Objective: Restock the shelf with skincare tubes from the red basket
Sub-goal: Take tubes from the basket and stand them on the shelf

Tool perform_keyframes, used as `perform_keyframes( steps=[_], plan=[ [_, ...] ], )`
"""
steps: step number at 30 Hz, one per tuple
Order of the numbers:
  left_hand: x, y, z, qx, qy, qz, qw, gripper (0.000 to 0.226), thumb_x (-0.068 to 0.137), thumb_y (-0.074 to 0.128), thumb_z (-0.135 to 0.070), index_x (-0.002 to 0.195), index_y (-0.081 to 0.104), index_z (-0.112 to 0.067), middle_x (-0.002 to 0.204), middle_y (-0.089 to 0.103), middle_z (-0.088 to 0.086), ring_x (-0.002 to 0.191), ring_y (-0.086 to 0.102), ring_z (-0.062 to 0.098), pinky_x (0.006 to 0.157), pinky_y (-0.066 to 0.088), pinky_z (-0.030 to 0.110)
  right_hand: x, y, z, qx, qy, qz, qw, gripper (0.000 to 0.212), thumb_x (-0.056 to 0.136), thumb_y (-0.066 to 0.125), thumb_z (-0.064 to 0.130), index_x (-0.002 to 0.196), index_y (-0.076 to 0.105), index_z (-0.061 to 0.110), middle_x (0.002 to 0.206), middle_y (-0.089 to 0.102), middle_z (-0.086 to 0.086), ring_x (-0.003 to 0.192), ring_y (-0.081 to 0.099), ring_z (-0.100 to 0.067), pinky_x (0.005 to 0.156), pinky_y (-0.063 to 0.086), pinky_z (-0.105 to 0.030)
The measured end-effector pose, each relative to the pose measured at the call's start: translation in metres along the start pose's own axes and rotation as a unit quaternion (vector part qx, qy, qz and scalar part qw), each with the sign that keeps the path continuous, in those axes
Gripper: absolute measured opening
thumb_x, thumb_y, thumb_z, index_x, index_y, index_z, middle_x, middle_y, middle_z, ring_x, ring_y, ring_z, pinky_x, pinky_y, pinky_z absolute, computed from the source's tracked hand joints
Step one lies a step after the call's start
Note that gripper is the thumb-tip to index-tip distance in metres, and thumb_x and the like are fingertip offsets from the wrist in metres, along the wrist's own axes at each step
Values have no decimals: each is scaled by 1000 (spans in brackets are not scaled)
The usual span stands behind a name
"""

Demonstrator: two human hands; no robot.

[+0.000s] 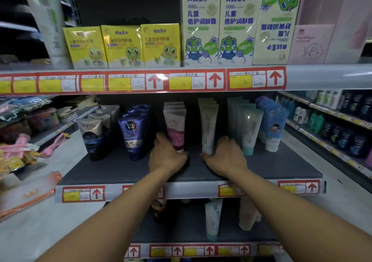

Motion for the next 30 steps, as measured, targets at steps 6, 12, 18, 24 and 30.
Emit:
perform_keyframes(
  steps=[6, 12, 18, 24, 30],
  plan=[
    [11, 9, 13, -53, -12, 8, 998, 56, 72, 77, -47, 112, 45, -25, 116, 69, 9, 105, 68, 34, 80, 52, 35, 15, 12, 0, -11, 17, -6, 1000, 90, 73, 68, 77, 128, 49, 8, 127, 58, -15, 116, 60, -34, 88, 54, -41],
    [14, 9, 18, -60, -14, -14, 998, 48, 79, 76, -52, 112, 60, -21, 110, 74, 7, 101, 70, 34, 78, 53, 33, 18, 12, -2, 7, 13, -1, 1000, 66, 82, 69, 63, 119, 58, 10, 119, 65, -12, 107, 65, -33, 82, 57, -41],
    [11, 6, 16, -50, -17, -13, 998, 68, 68, 88, -52, 116, 57, -15, 116, 73, 10, 108, 69, 35, 89, 59, 44, 12, 8, -2, 42, 20, 6, 999, 63, 75, 68, 61, 117, 58, 14, 117, 64, -8, 104, 65, -31, 83, 58, -42],
    [9, 5, 12, -42, -9, -15, 999, 61, 72, 83, -51, 117, 61, -16, 117, 72, 10, 111, 67, 35, 91, 58, 45, 12, 8, -5, 37, 16, -5, 999, 58, 84, 69, 61, 114, 62, 11, 114, 67, -9, 101, 66, -29, 78, 58, -38],
    [9, 4, 13, -42, -10, -18, 999, 65, 72, 87, -52, 120, 63, -15, 119, 73, 9, 112, 68, 34, 92, 58, 44, 11, 8, -5, 31, 11, -6, 999, 52, 87, 68, 56, 113, 63, 11, 113, 66, -10, 99, 65, -30, 74, 55, -36]
  ],
)
Point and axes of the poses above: each hand's wrist, its own x-axis towards the middle knuckle, its own y-axis out of the palm, z = x × y, the point moved 3 cm from there along x, towards the middle knuckle
